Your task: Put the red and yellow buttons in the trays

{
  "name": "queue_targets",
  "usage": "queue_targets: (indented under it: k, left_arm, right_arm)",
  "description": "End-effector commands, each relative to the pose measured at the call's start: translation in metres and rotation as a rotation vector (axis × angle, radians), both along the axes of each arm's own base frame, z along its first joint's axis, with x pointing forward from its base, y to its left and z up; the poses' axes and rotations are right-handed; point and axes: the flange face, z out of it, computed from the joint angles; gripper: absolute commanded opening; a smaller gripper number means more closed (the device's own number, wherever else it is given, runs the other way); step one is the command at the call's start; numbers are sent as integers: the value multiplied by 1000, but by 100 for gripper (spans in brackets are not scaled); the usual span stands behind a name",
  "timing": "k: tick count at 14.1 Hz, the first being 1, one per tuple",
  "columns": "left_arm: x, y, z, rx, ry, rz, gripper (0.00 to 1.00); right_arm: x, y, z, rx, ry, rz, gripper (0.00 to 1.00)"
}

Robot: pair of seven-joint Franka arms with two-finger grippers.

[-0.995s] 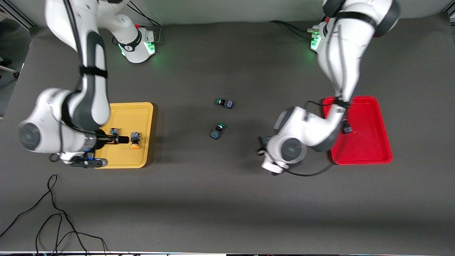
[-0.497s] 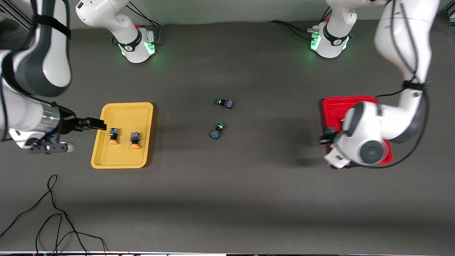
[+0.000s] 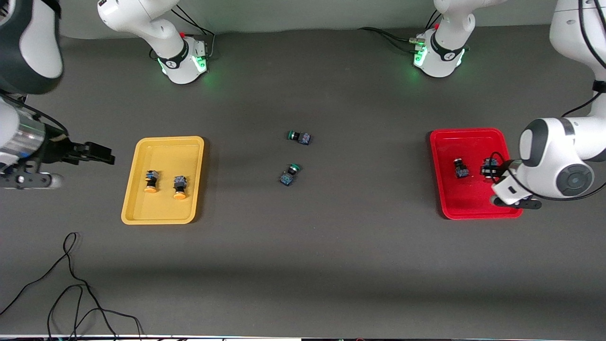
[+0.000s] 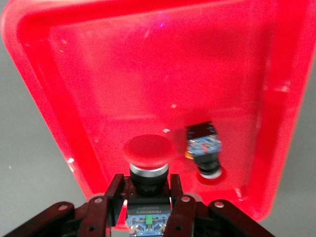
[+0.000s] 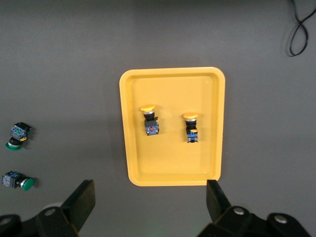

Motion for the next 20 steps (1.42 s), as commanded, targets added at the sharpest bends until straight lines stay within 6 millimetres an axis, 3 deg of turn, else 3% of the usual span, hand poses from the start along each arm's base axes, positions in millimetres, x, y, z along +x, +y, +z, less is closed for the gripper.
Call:
queue_targets:
  k: [1, 2, 3, 4, 5, 8, 10, 13, 16, 18, 20]
  left_arm:
    - [-15, 11, -10, -10, -46, -33, 0]
    - [-17, 14, -14, -12, -51, -27, 0]
    - [-18, 18, -18, -14, -46, -20, 21]
    - [-17, 19, -18, -15, -47, -17, 92]
    - [-16, 20, -15, -15, -46, -16, 100]
    - [-13, 20, 15, 2, -66, -14, 100]
    - [-8, 11, 64, 22, -89, -9, 100]
    - [-10, -11, 159, 29, -165, -9, 100]
    - [-6, -56, 258, 24, -216, -59, 100]
    - [-7, -78, 303, 20, -230, -62, 100]
    - [-15, -85, 324, -29, -248, 3, 100]
  right_arm:
    - [-15, -12, 22, -12, -23, -23, 100]
    - [-18, -13, 27, -18, -32, -18, 100]
    - [-21, -18, 33, -17, -41, -24, 100]
    - [-25, -24, 37, -15, -47, -35, 100]
    - [-26, -25, 38, -15, -48, -36, 100]
    - [-27, -31, 42, -17, -56, -36, 100]
    - [-30, -30, 44, -24, -50, -36, 100]
    - [-32, -23, 46, -45, -49, -25, 100]
    - [-32, -25, 48, -47, -52, -30, 100]
    - [-33, -26, 49, -48, -52, -28, 100]
    - [-35, -26, 47, -49, -31, -29, 100]
